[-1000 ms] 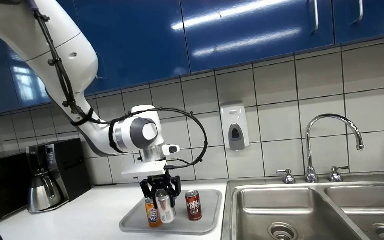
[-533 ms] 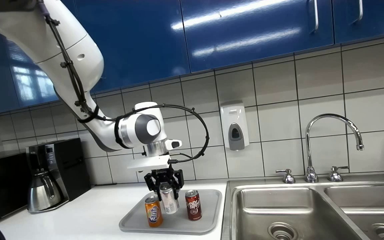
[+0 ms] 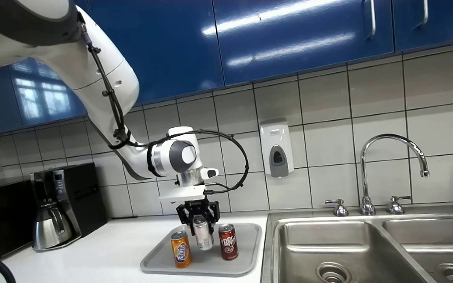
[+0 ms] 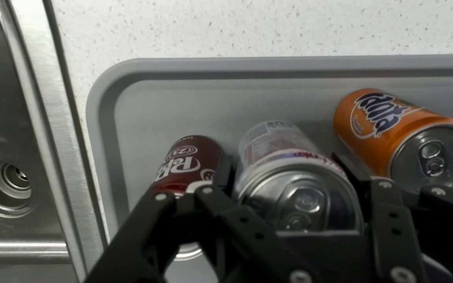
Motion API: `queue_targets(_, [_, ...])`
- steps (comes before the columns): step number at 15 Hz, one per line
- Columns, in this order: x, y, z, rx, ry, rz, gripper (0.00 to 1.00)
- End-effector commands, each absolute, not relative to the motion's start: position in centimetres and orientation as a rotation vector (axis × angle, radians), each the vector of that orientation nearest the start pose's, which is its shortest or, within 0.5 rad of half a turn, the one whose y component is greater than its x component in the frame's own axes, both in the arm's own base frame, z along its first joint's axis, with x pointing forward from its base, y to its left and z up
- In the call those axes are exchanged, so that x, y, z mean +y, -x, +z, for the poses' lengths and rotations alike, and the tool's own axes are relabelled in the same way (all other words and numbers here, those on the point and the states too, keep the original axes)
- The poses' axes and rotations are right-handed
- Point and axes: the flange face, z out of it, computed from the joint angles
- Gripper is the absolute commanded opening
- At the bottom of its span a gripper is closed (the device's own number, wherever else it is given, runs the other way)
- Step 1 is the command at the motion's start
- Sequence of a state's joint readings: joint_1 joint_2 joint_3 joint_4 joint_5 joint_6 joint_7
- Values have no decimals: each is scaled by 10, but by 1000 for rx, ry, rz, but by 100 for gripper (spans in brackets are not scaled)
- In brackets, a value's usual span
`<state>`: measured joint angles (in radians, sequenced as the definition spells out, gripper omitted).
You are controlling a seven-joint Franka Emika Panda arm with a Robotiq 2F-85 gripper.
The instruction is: Put the grey can on the tray
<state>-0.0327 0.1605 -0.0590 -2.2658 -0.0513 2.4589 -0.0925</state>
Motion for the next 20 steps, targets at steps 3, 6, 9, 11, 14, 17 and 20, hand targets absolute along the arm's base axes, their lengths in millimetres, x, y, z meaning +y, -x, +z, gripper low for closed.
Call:
queue_targets(3, [-43,-571,290,-94,3184,12,39])
queue_targets(6, [-42,-585,282,-88,3186,41,39])
queue_targets(9, [-42,-597,271,-80,3187,76,39])
queue_targets(11, [-42,-604,265,-78,3190,92,39])
queue_targets(14, [-39,-613,262,-77,3192,93,39])
queue_targets(17, [-35,-620,262,-87,3195,96,39])
queue_targets(20, [-29,-625,264,-99,3196,90,39])
